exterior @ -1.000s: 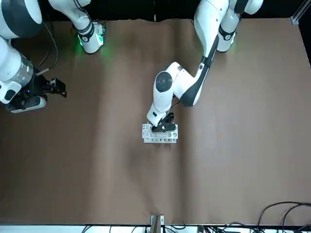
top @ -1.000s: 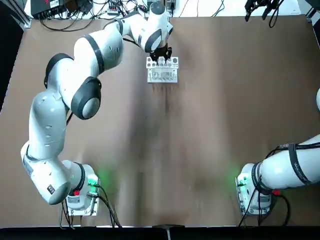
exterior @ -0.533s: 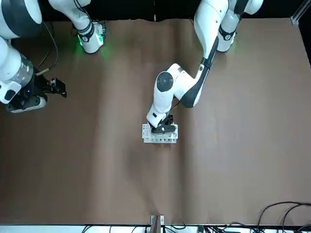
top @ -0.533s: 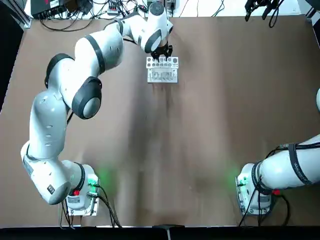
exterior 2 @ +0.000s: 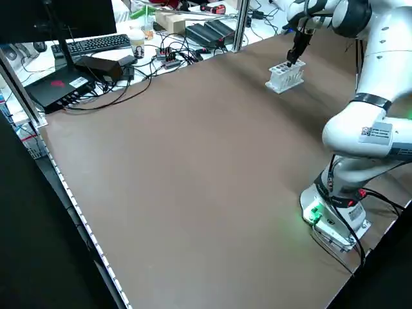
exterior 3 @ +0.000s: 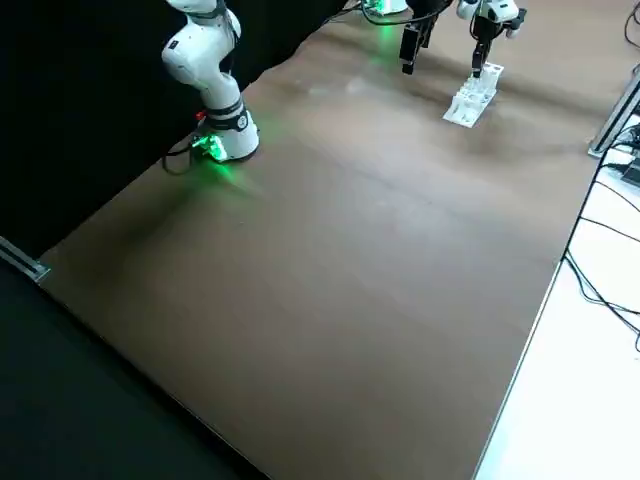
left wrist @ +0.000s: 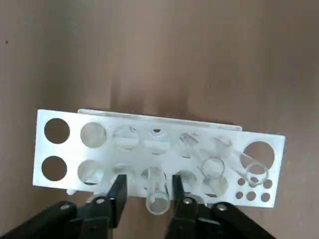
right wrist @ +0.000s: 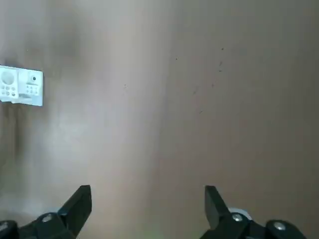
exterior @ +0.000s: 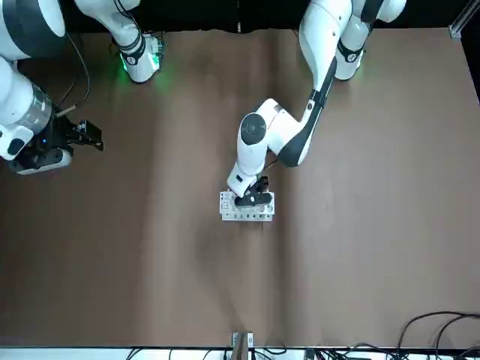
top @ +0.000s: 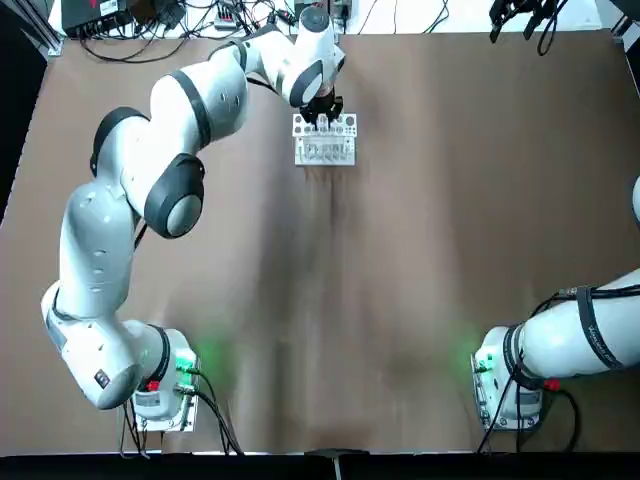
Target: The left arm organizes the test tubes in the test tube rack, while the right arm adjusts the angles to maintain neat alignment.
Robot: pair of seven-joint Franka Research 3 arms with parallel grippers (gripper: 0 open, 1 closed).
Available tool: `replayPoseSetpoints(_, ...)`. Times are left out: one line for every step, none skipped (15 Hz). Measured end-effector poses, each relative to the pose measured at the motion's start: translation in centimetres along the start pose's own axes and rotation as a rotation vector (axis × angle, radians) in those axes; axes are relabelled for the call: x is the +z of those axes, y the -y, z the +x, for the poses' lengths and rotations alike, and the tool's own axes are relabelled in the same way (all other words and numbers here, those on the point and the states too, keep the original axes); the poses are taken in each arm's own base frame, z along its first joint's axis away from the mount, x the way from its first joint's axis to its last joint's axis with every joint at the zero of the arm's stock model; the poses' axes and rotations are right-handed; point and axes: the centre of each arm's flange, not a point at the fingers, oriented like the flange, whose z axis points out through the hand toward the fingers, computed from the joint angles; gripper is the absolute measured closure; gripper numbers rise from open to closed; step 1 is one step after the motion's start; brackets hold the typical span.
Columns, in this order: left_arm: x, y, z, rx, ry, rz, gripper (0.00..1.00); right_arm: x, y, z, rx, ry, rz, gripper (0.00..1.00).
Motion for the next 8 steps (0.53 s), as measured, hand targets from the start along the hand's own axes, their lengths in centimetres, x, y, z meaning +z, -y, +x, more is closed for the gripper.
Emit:
replayPoseSetpoints(0.01,-0.05,-0.07,-0.002,0.003,-0.002,0.58,0.00,0.00,0.00,0.000,0.000,0.000,0.00)
replayPoseSetpoints(0.01,-0.10,-0.13,-0.004,0.007,-0.005,0.60,0.00,0.01,0.00,0.000,0.000,0.000,0.00)
replayPoseSetpoints(0.01,-0.13,-0.17,-0.005,0.010,-0.006,0.60,0.00,0.03,0.00,0.000,0.000,0.000,0.00)
replayPoseSetpoints(0.01,-0.14,-0.18,-0.006,0.010,-0.006,0.61,0.00,0.03,0.00,0.000,0.000,0.000,0.00)
replayPoseSetpoints(0.00,-0.14,-0.18,-0.006,0.010,-0.006,0.62,0.00,0.02,0.00,0.000,0.000,0.000,0.00)
replayPoseSetpoints(0.00,-0.13,-0.17,-0.006,0.010,-0.006,0.63,0.00,-0.01,0.00,0.000,0.000,0.000,0.00)
replayPoseSetpoints(-0.02,-0.13,-0.15,-0.006,0.010,-0.006,0.63,0.00,-0.04,0.00,0.001,0.000,0.000,0.00)
replayPoseSetpoints(-0.04,-0.13,-0.13,-0.006,0.010,-0.006,0.63,0.00,-0.04,0.00,0.001,0.000,0.000,0.00)
